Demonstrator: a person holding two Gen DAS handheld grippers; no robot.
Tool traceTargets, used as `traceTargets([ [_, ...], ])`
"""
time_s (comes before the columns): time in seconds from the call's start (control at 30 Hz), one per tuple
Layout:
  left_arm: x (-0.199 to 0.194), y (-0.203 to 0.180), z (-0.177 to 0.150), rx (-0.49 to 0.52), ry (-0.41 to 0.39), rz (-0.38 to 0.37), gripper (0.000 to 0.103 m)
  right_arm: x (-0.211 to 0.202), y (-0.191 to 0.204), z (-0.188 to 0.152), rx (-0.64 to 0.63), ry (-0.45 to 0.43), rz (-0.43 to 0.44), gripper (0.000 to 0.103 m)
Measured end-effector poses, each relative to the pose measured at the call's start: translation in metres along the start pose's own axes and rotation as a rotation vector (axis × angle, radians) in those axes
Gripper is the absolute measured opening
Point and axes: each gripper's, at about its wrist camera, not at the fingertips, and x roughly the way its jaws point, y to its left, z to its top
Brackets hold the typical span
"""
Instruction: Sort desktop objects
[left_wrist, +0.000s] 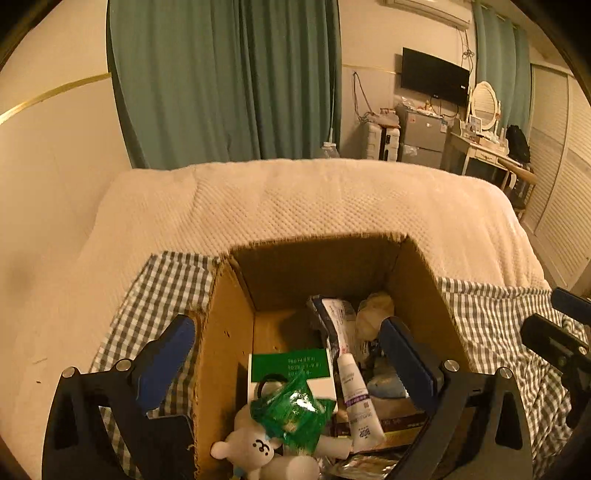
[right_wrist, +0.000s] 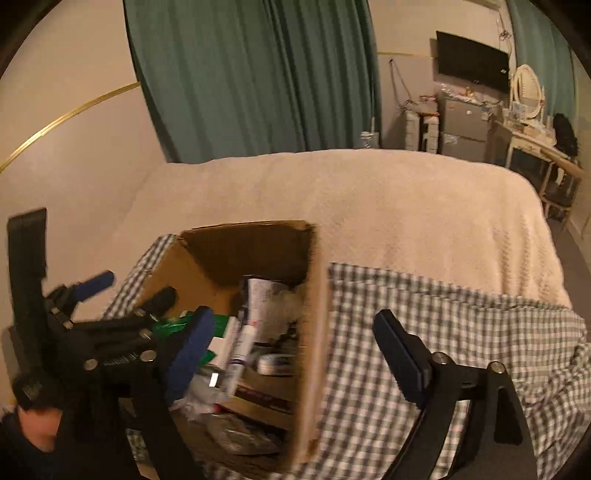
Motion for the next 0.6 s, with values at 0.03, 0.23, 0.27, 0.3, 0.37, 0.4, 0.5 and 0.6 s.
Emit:
traceTargets([
  [0.03,-0.003,0.0,0.004,-0.004,-0.008,0.005,0.103,-0.003,-0.002,0.001,-0.007,-0.004,-0.02,0.092],
  [0.23,-0.021,0.003,0.018,-0.038,-0.037,0.005,0.103,-0.035,-0.026,0.01,0.057,-0.07,-0.08,0.097],
  [0.27,-0.023,0.003,0.019,-0.045,-0.04,-0.001,0.103,-0.042,-0.031,0.011,0.074,-0.089,-0.086,0.098],
  [0.3,-0.028,0.003,0.019,-0.055,-0.046,-0.011,0.103,-0.046,-0.033,0.013,0.081,-0.101,-0.092,0.103],
  [0.37,-0.036,0.004,0.019,-0.088,-0.055,-0.034,0.103,-0.058,-0.037,0.012,0.092,-0.13,-0.105,0.102],
  [0.4,-0.042,0.004,0.018,-0.11,-0.062,-0.043,0.103,-0.062,-0.037,0.011,0.09,-0.134,-0.101,0.102],
  [0.5,-0.055,0.002,0.017,-0.13,-0.073,-0.049,0.103,-0.076,-0.035,0.009,0.063,-0.157,-0.143,0.102],
  [0.6,-0.071,-0.003,0.013,-0.142,-0.091,-0.072,0.103,-0.092,-0.032,0.003,0.042,-0.161,-0.185,0.102],
])
